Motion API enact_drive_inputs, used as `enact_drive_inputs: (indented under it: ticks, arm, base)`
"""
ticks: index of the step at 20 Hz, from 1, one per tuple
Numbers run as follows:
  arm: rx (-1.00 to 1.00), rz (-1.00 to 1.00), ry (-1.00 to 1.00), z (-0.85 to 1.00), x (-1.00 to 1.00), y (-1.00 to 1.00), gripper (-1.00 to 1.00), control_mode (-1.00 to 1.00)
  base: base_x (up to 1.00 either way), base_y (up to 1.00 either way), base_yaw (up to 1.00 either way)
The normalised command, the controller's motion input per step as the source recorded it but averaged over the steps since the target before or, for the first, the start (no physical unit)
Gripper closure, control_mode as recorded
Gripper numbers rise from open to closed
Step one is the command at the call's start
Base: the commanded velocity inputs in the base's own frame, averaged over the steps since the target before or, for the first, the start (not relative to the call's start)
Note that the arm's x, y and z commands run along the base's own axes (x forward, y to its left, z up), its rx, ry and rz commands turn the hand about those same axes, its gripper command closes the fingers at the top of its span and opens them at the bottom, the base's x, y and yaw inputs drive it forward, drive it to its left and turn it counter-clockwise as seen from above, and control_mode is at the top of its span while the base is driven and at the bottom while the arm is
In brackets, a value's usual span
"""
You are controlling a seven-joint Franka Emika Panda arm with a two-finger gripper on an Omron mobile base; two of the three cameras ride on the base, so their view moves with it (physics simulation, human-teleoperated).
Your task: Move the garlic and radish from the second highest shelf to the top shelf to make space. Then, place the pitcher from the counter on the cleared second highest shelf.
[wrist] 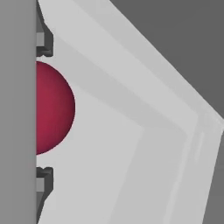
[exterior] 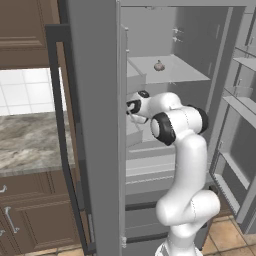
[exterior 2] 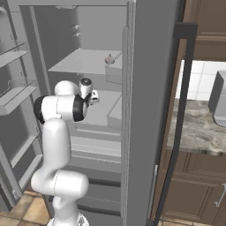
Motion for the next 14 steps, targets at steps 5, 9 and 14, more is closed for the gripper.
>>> enact_drive_inputs:
  ticks: [5, 9, 14]
  arm:
    - [0.0, 0.0, 0.03, -0.28, 0.01, 0.06, 1.0, -1.0]
    - [-0.05, 0.0, 0.14, -0.37, -0.13, 0.06, 1.0, -1.0]
    - [-0.02, -0.05, 0.06, -0.08, -0.78, -0.06, 1.0, -1.0]
  base:
    - [0.0, 0.0, 0.0]
    - [0.0, 0.0, 0.0]
    - [0.0, 0.0, 0.0]
